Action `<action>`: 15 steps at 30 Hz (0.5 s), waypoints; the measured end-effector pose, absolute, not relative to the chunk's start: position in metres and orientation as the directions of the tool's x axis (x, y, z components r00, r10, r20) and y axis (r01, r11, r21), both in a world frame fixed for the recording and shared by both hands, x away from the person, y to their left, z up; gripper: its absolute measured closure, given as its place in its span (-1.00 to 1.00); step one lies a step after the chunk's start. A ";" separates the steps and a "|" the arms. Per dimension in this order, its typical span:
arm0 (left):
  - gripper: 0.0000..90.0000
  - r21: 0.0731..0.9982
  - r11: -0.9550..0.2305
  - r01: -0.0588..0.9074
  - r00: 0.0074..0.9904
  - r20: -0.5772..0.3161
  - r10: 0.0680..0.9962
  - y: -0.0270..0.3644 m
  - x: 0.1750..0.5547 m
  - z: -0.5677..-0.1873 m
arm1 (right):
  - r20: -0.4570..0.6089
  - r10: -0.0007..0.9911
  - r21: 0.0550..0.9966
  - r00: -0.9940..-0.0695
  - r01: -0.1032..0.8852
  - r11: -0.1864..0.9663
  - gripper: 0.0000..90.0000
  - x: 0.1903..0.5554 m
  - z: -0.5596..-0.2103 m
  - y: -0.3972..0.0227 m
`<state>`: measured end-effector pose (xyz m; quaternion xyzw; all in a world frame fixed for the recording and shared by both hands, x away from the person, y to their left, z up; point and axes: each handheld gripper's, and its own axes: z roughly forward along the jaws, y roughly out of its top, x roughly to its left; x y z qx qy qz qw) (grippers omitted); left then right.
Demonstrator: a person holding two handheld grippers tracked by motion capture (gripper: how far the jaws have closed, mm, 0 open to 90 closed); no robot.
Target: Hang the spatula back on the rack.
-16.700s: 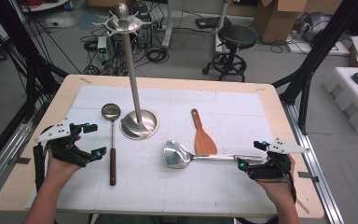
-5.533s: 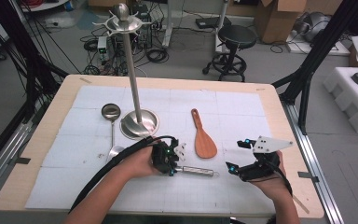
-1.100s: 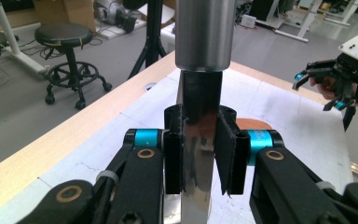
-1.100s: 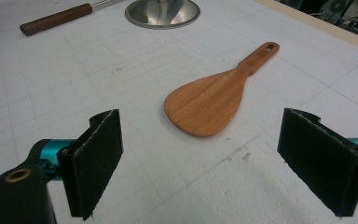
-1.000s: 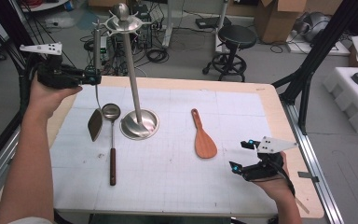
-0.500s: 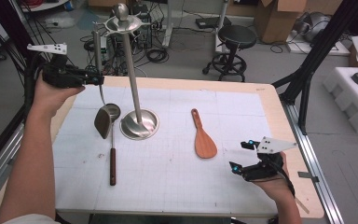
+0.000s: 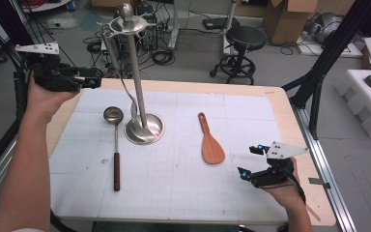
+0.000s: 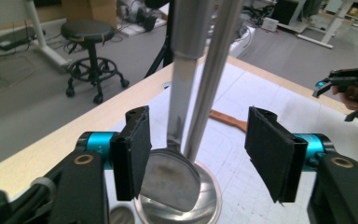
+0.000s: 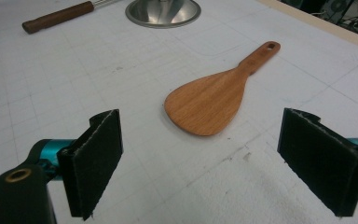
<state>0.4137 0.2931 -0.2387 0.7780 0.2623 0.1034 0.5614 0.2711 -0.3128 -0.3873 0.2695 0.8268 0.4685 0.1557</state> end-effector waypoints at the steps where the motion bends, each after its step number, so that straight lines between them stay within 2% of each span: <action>1: -0.19 0.930 -0.230 0.288 0.843 -0.132 0.521 0.292 0.412 -0.238 | -0.004 0.591 0.859 -0.807 0.300 0.415 -0.72 0.271 -0.387 -0.313; 8: -0.27 0.936 -0.245 0.251 0.863 -0.101 0.495 0.282 0.401 -0.231 | -0.008 0.589 0.859 -0.808 0.295 0.417 -0.72 0.270 -0.386 -0.312; 15: -0.48 0.946 -0.245 0.215 0.876 -0.076 0.475 0.276 0.390 -0.226 | -0.009 0.588 0.860 -0.808 0.294 0.418 -0.72 0.270 -0.386 -0.312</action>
